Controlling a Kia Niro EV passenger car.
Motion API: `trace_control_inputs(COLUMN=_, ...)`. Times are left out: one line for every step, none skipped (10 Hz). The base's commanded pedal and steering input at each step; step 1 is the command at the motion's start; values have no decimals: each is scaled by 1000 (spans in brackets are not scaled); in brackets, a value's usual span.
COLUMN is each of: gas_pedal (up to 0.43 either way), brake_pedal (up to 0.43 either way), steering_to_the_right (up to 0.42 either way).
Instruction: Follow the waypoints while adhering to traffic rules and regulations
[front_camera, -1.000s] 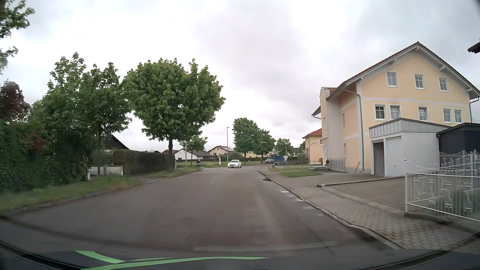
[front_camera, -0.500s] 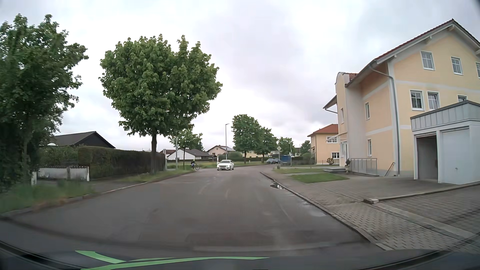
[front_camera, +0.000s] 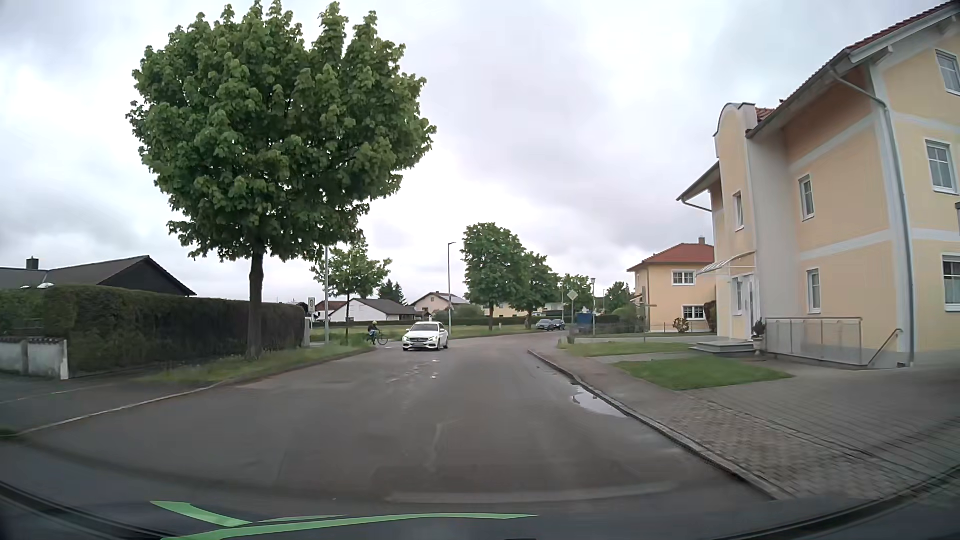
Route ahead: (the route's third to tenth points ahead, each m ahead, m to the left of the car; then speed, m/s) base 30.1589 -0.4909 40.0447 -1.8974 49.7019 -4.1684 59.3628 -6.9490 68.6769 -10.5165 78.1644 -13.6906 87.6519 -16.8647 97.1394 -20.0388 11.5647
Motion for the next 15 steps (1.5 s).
trace_control_inputs(gas_pedal=67, brake_pedal=0, steering_to_the_right=-1)
trace_control_inputs(gas_pedal=67, brake_pedal=0, steering_to_the_right=-1)
trace_control_inputs(gas_pedal=67, brake_pedal=0, steering_to_the_right=0)
trace_control_inputs(gas_pedal=67, brake_pedal=0, steering_to_the_right=0)
trace_control_inputs(gas_pedal=67, brake_pedal=0, steering_to_the_right=0)
trace_control_inputs(gas_pedal=67, brake_pedal=0, steering_to_the_right=0)
trace_control_inputs(gas_pedal=67, brake_pedal=0, steering_to_the_right=0)
trace_control_inputs(gas_pedal=67, brake_pedal=0, steering_to_the_right=0)
trace_control_inputs(gas_pedal=67, brake_pedal=0, steering_to_the_right=1)
trace_control_inputs(gas_pedal=67, brake_pedal=0, steering_to_the_right=2)
trace_control_inputs(gas_pedal=59, brake_pedal=0, steering_to_the_right=3)
trace_control_inputs(gas_pedal=59, brake_pedal=0, steering_to_the_right=3)
trace_control_inputs(gas_pedal=59, brake_pedal=0, steering_to_the_right=3)
trace_control_inputs(gas_pedal=59, brake_pedal=0, steering_to_the_right=4)
trace_control_inputs(gas_pedal=59, brake_pedal=0, steering_to_the_right=5)
